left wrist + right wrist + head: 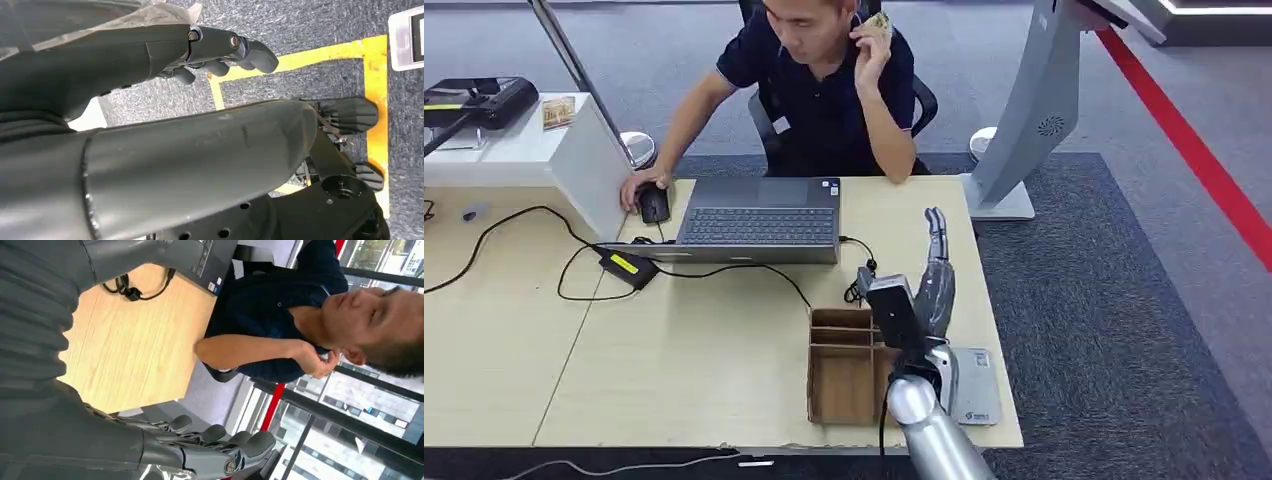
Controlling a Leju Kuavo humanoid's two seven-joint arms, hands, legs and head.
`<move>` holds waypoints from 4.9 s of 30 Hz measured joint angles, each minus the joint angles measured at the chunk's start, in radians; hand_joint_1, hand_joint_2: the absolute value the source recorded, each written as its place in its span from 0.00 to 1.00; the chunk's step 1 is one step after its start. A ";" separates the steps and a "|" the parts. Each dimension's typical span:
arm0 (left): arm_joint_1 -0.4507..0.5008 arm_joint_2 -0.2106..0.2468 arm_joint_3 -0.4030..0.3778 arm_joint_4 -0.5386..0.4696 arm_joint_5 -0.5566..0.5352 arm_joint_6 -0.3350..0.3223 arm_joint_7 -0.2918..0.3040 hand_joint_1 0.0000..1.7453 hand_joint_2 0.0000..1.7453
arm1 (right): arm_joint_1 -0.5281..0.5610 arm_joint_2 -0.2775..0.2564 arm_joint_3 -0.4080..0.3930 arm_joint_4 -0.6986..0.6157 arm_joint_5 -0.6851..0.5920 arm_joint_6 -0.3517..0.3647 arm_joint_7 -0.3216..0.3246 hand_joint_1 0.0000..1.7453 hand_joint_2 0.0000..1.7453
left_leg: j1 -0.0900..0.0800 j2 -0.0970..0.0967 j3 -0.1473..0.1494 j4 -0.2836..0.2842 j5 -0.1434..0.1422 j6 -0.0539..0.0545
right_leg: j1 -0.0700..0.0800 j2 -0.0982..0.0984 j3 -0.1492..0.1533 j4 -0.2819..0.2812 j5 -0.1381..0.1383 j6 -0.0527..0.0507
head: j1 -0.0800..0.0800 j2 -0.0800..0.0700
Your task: Pass the card to the sensor for recognition and then transmit it.
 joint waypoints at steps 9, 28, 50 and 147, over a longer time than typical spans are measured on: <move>0.003 -0.001 0.008 0.000 0.034 0.021 0.014 0.00 0.00 | 0.119 -0.036 0.025 -0.130 -0.031 -0.001 0.082 0.00 1.00 | 0.000 0.000 0.000 0.000 -0.001 -0.001 | 0.000 0.000 0.000 0.000 -0.001 -0.001 | 0.000 0.000; 0.006 -0.007 0.029 0.000 0.053 0.036 0.014 0.00 0.00 | 0.287 -0.076 -0.029 -0.384 0.013 -0.002 0.074 0.00 1.00 | 0.000 0.000 0.000 0.000 -0.001 -0.001 | 0.000 0.000 0.000 -0.001 -0.001 -0.001 | 0.000 0.000; 0.006 -0.011 0.035 0.000 0.079 0.042 0.013 0.00 0.00 | 0.366 -0.174 -0.058 -0.455 0.297 -0.002 0.286 0.00 1.00 | 0.000 0.000 0.000 0.000 -0.001 -0.001 | 0.000 0.000 0.000 -0.001 -0.001 -0.001 | 0.000 0.000; 0.005 -0.011 0.052 0.001 0.062 0.021 0.011 0.00 0.00 | 0.241 -0.425 0.372 -0.315 0.543 0.004 0.587 0.00 1.00 | 0.000 0.000 0.000 0.000 -0.001 -0.001 | 0.000 0.000 0.000 -0.001 -0.001 -0.001 | 0.000 0.000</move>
